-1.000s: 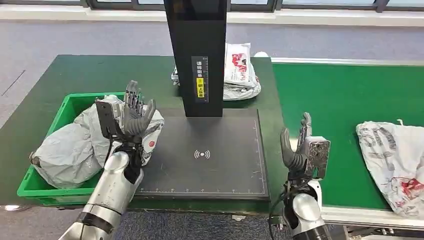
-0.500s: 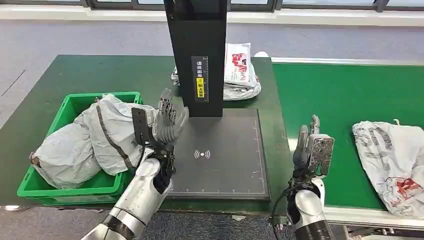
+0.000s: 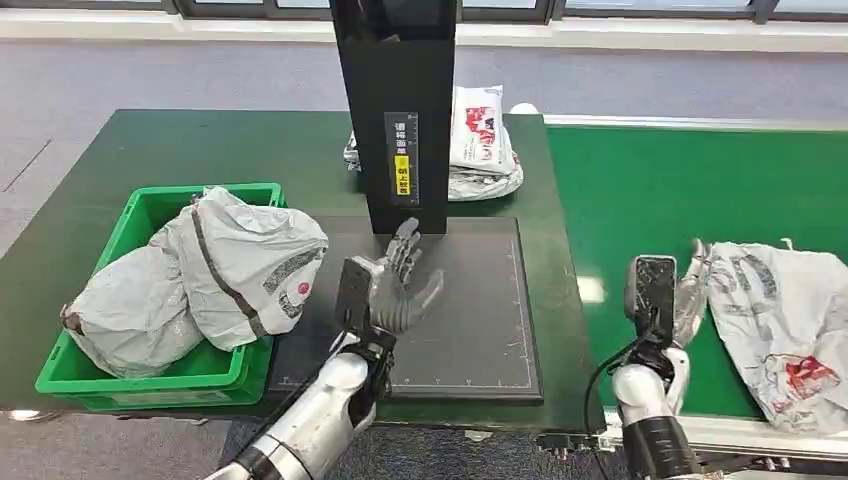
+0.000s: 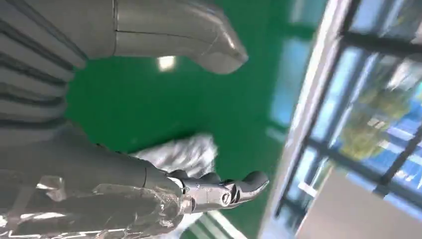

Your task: Moved the parcel from conveyor to table for the left to box.

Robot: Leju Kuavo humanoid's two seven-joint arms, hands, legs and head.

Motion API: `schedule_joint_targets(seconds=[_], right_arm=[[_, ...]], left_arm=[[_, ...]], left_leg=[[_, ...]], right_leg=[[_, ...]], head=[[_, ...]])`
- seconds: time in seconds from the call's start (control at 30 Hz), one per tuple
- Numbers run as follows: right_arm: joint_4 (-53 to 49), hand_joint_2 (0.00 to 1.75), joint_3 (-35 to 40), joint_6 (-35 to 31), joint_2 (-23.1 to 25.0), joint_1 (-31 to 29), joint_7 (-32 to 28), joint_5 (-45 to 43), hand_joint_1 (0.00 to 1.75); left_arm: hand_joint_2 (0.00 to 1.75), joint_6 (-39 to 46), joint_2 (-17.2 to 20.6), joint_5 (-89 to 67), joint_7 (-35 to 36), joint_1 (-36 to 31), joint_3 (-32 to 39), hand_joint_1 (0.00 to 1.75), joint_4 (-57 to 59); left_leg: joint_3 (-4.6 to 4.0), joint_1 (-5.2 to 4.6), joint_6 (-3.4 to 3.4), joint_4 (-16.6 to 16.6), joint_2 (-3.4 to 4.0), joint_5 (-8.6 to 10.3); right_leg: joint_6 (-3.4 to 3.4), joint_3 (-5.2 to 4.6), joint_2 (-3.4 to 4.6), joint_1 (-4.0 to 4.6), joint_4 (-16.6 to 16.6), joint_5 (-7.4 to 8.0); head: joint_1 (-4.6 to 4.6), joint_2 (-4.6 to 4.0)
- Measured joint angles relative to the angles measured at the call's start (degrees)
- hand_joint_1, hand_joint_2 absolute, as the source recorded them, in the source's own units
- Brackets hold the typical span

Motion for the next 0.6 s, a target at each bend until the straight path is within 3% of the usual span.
schedule_joint_targets(seconds=[0.17, 0.37, 0.6], right_arm=[[9.9, 1.75, -4.2, -1.1, -2.7, -2.5, 5.1, 5.7, 0.00], [19.9, 1.75, -9.0, -1.7, -4.5, -5.3, 7.0, 8.1, 0.00], [24.9, 1.75, -10.8, -1.8, -5.4, -7.0, 10.2, 10.2, 0.00]], left_arm=[[1.75, 4.8, 0.0, -1.6, -0.7, 0.1, -1.5, 0.00, 2.1], [1.75, 3.7, 1.0, 1.9, -0.2, 0.0, -1.2, 0.00, 5.6], [1.75, 3.9, 1.8, 3.2, -0.3, 0.0, -0.5, 0.00, 7.4]], left_leg=[[-0.01, 0.00, 0.03, 0.0, -0.01, 0.01], [-0.01, 0.00, 0.03, 0.0, 0.00, 0.02], [-0.02, 0.00, 0.03, 0.0, 0.00, 0.02]], right_leg=[[0.01, 0.01, -0.04, 0.00, 0.0, -0.01], [0.01, 0.00, -0.02, 0.01, 0.0, 0.00], [0.01, 0.00, -0.03, 0.00, 0.0, -0.01]], head=[[0.00, 0.00], [0.00, 0.00], [0.00, 0.00]])
